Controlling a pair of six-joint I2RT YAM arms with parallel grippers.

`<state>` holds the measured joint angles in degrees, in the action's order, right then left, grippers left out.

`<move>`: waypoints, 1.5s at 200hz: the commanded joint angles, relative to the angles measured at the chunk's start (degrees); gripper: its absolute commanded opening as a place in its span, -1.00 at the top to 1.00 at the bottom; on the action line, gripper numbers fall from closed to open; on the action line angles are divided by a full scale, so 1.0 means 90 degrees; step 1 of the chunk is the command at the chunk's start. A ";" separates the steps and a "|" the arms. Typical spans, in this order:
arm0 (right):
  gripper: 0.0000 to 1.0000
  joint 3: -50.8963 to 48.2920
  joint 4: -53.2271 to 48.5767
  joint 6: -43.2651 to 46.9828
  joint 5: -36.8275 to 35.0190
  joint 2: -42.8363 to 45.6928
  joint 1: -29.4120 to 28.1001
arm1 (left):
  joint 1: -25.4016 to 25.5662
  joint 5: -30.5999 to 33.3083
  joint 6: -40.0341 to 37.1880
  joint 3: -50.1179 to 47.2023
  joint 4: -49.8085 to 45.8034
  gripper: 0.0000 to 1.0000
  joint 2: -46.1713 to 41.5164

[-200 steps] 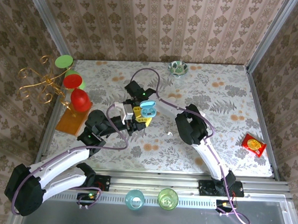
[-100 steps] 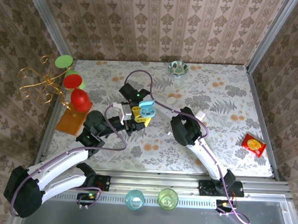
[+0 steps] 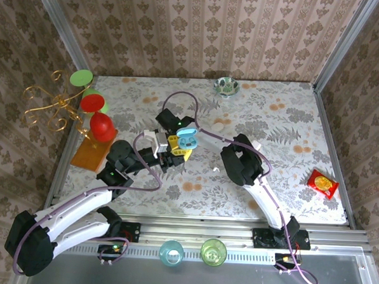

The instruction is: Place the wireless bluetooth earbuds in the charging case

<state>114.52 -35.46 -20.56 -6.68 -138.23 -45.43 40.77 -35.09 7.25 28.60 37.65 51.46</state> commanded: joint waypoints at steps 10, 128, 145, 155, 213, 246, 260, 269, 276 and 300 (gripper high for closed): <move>0.53 -0.1643 0.0807 -0.0209 0.0289 0.1292 0.0283 | -0.0046 -0.0007 -0.0092 0.0161 0.0038 0.56 -0.0132; 0.45 -0.5543 0.1225 0.0572 0.0202 0.3519 0.1122 | -0.0038 -0.0076 -0.0116 0.0250 0.0075 0.56 -0.0016; 0.39 -0.5498 0.1075 0.0601 -0.0066 0.3547 0.1122 | -0.0032 -0.0071 -0.0104 0.0260 0.0075 0.56 -0.0030; 0.36 -0.5525 0.1060 0.0573 -0.0224 0.3625 0.1122 | -0.0033 -0.0043 -0.0102 0.0250 0.0075 0.56 -0.0054; -0.08 -0.5460 0.0690 0.0116 -0.1190 0.3881 0.0906 | -0.0198 0.0100 -0.0248 0.0133 -0.0235 0.56 -0.0314; -0.08 -0.5343 0.0558 0.0013 -0.1344 0.3823 0.0757 | -0.0235 0.0081 -0.0257 0.0152 -0.0341 0.56 -0.0386; -0.07 -0.5239 0.0469 -0.0001 -0.1266 0.3763 0.0688 | -0.0243 0.0073 -0.0260 0.0156 -0.0375 0.56 -0.0406; -0.06 -0.5133 0.0325 0.0000 -0.1311 0.3706 0.0640 | -0.0256 0.0080 -0.0271 0.0155 -0.0375 0.56 -0.0415; -0.05 -0.5075 0.0247 -0.0003 -0.1360 0.3648 0.0611 | -0.0255 0.0081 -0.0273 0.0154 -0.0375 0.56 -0.0423; -0.02 -0.4981 0.0139 -0.0064 -0.1431 0.3563 0.0609 | -0.0254 0.0089 -0.0273 0.0143 -0.0375 0.56 -0.0459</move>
<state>67.64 -31.03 -19.75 -16.53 -104.92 -39.68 38.89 -34.44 6.15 28.64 34.52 48.93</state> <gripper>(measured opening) 0.513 0.341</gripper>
